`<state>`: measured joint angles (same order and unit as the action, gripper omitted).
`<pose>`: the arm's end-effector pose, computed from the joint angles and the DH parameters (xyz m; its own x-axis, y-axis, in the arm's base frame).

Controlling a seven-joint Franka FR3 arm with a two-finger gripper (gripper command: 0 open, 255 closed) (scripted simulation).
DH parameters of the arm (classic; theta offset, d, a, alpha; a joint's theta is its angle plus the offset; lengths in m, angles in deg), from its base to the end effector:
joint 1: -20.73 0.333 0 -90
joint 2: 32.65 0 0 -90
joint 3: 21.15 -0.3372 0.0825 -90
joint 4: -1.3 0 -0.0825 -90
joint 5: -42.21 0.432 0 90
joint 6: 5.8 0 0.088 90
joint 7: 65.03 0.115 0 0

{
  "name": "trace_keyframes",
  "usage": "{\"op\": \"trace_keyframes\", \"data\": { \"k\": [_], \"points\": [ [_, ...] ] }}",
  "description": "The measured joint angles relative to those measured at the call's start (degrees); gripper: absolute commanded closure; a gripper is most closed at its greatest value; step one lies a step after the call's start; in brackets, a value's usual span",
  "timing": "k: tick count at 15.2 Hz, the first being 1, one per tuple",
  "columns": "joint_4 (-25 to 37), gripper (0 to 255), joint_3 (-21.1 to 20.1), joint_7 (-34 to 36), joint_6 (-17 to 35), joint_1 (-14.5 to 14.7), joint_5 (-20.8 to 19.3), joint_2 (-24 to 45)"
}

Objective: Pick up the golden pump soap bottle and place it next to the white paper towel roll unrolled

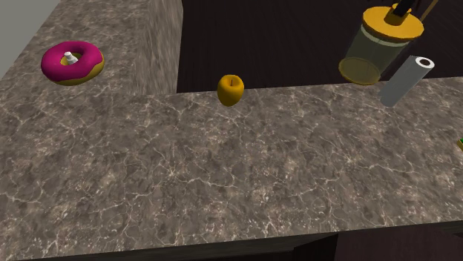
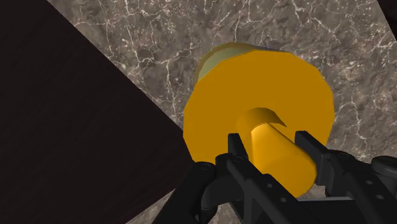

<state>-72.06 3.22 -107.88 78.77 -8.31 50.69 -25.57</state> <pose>0.4053 -0.4804 0.7090 0.9794 -0.1581 0.1253 -0.1577 -0.9874 -0.0129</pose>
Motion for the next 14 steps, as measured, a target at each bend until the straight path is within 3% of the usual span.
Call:
{"op": "trace_keyframes", "data": {
  "k": [3, 10, 14],
  "points": [
    [1.9, 255, 1.9, -4.5, -0.8, -3.0, 1.4, 1.7],
    [14.2, 255, 5.3, -14.3, -6.3, -12.7, 7.3, 10.9],
    [26.0, 255, 5.9, -18.9, -11.3, -21.0, 12.1, 18.7]
  ]
}}
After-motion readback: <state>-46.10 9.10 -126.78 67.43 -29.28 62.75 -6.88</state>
